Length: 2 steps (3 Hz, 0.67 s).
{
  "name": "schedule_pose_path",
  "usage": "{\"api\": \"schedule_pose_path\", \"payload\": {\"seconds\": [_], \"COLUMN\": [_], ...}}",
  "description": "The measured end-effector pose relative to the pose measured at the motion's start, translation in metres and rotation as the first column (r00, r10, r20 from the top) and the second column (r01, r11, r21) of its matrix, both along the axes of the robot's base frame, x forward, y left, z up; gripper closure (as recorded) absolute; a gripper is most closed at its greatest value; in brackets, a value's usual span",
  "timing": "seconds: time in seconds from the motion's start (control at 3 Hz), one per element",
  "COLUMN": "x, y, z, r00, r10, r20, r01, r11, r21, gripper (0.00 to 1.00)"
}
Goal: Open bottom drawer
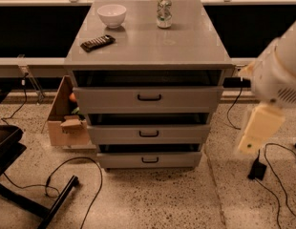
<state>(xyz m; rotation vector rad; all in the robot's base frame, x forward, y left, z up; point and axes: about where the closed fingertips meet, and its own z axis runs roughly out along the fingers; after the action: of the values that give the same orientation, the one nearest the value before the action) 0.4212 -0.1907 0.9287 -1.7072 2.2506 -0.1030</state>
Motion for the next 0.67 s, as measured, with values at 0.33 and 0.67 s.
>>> {"api": "schedule_pose_path", "payload": {"seconds": [0.33, 0.67], "x": [-0.007, -0.009], "y": [0.017, 0.023], "z": [-0.086, -0.171], "r00": [0.9999, 0.9996], "r10": [0.008, 0.023], "r20": [0.008, -0.018], "r01": [-0.008, -0.024], "r11": [1.0, 0.999], "r21": [-0.016, -0.041], "gripper": [0.0, 0.0]}}
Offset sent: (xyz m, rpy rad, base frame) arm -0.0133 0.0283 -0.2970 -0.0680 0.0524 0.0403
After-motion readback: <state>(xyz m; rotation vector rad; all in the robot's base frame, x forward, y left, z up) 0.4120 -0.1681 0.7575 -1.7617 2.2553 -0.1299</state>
